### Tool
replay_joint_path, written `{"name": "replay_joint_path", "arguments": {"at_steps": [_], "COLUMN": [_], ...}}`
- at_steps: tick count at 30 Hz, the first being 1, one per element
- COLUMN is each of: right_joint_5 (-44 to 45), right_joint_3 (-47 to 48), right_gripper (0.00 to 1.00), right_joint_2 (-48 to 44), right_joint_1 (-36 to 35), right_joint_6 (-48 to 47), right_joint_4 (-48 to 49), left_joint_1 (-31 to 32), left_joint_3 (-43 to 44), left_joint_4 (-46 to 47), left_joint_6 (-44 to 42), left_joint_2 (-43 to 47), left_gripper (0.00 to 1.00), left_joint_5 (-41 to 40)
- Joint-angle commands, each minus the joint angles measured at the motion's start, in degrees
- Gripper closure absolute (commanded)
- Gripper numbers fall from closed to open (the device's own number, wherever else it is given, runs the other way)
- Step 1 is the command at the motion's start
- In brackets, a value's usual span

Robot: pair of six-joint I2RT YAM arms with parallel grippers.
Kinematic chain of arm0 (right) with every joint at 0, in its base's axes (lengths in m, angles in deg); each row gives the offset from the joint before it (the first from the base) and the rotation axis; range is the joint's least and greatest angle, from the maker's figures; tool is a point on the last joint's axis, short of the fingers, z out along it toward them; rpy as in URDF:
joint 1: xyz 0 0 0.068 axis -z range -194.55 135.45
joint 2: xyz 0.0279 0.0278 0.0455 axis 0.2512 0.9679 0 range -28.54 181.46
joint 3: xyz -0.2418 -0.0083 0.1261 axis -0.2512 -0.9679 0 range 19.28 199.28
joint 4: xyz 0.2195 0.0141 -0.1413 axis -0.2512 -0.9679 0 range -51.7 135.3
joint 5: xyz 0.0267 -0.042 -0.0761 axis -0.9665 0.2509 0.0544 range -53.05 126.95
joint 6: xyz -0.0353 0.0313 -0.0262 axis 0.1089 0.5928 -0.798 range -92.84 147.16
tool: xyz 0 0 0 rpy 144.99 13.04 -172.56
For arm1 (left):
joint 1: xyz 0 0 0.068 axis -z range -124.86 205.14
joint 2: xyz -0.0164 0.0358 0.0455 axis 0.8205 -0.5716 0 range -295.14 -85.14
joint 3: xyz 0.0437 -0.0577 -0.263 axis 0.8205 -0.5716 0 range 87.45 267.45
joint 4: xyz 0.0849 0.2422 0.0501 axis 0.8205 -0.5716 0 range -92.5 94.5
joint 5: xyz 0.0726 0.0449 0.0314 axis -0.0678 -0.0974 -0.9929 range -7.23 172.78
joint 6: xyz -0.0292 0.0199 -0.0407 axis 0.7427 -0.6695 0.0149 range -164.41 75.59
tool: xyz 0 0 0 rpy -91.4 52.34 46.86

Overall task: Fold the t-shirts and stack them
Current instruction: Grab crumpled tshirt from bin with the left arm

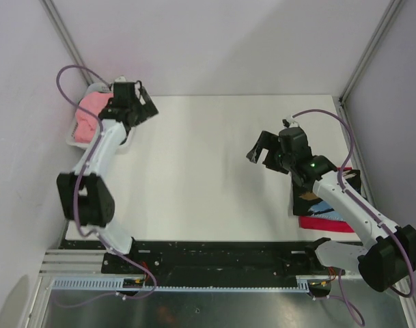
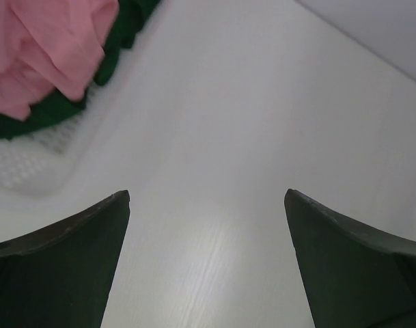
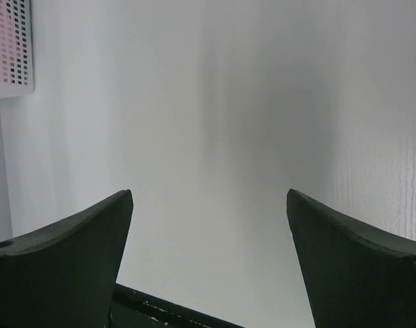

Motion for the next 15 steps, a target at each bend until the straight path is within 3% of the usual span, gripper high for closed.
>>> {"name": "replay_joint_path", "arguments": {"at_steps": [1,6,15], "right_joint_5": [-0.15,-0.77,-4.35], "right_joint_3": [1.27,1.28,1.27], "right_gripper": [0.01,0.01,0.01], "right_joint_2": [0.42,1.95,7.43], "right_joint_1": [-0.49,-0.55,-1.63], "right_joint_6": [-0.49,-2.80,-5.01], "right_joint_4": [0.26,0.60,2.86], "left_joint_1": [-7.72,-11.99,-16.32], "left_joint_3": [11.98,21.27,30.84], "left_joint_4": [0.54,0.60,1.98], "left_joint_6": [2.26,3.41,4.25], "left_joint_2": [-12.39,-23.67,-34.25], "left_gripper": [0.01,0.01,0.01], "left_joint_5": [-1.05,-7.61,-16.93]}}
